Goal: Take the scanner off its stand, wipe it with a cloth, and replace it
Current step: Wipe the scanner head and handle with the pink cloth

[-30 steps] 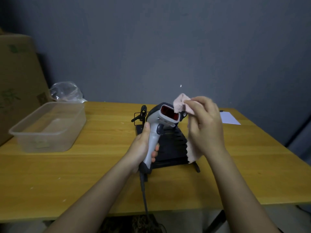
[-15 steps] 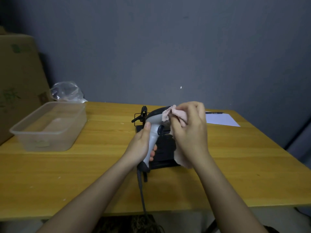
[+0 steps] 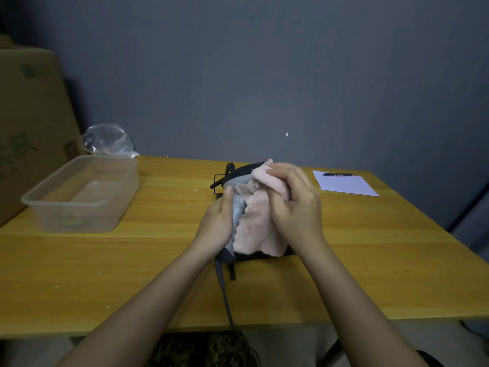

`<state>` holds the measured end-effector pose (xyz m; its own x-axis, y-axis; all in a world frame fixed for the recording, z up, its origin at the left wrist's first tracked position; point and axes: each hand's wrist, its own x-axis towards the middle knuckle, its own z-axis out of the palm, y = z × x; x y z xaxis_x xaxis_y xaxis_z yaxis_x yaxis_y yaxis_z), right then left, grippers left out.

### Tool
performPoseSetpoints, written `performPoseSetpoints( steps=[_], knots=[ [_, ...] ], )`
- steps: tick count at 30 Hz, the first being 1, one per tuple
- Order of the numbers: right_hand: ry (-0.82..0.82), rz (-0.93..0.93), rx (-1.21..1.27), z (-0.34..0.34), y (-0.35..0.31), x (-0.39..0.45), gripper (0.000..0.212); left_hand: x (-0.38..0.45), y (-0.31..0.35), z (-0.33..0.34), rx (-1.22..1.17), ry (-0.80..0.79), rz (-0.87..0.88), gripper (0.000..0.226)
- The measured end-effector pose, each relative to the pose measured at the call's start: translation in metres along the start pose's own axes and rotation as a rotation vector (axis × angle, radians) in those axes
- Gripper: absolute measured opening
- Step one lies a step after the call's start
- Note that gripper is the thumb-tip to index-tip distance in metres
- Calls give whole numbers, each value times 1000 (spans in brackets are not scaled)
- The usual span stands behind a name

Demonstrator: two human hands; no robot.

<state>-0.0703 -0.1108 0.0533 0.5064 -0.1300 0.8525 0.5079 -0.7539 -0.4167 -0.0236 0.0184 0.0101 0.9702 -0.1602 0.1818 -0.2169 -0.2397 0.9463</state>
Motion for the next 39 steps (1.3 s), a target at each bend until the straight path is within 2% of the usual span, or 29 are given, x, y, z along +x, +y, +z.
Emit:
performPoseSetpoints(
  steps=[3,7,10,14,17,20,24,26,29,31,33,35,39],
  knots=[
    [-7,79,-70,-1,0,11,22,-1,1,2,-58,-20,-5,61],
    [-189,41,-352,-10,5,21,17,-1,6,-4,-183,-26,-95,53],
    [-348,-18,-511,-18,0,30,16,-1,6,-3,-238,-52,-111,56],
    [-475,6,-392,-30,-1,38,16,-2,4,1,-308,-86,-192,61],
    [-438,11,-255,-30,0,35,18,-1,4,3,-213,-81,-186,61],
    [-317,-56,-129,-21,-2,31,23,0,2,7,-83,-72,-97,65],
    [-167,-96,-292,-14,12,25,29,2,13,3,-165,-45,-93,59],
    [-152,-59,-348,-15,12,20,28,3,14,-1,-207,-52,-104,57],
    [-202,-60,-220,-13,0,20,26,1,12,1,-148,-59,-126,62],
    [-160,-73,-151,-11,2,23,30,2,13,3,-64,-50,-73,64],
    [-113,-20,-190,-10,12,22,32,2,14,1,-65,-23,-38,57],
    [-140,9,-266,-10,14,15,28,2,13,-3,-83,-21,-44,51],
    [-142,-89,-155,-12,7,23,30,1,15,0,-60,-35,-52,53]
  ],
)
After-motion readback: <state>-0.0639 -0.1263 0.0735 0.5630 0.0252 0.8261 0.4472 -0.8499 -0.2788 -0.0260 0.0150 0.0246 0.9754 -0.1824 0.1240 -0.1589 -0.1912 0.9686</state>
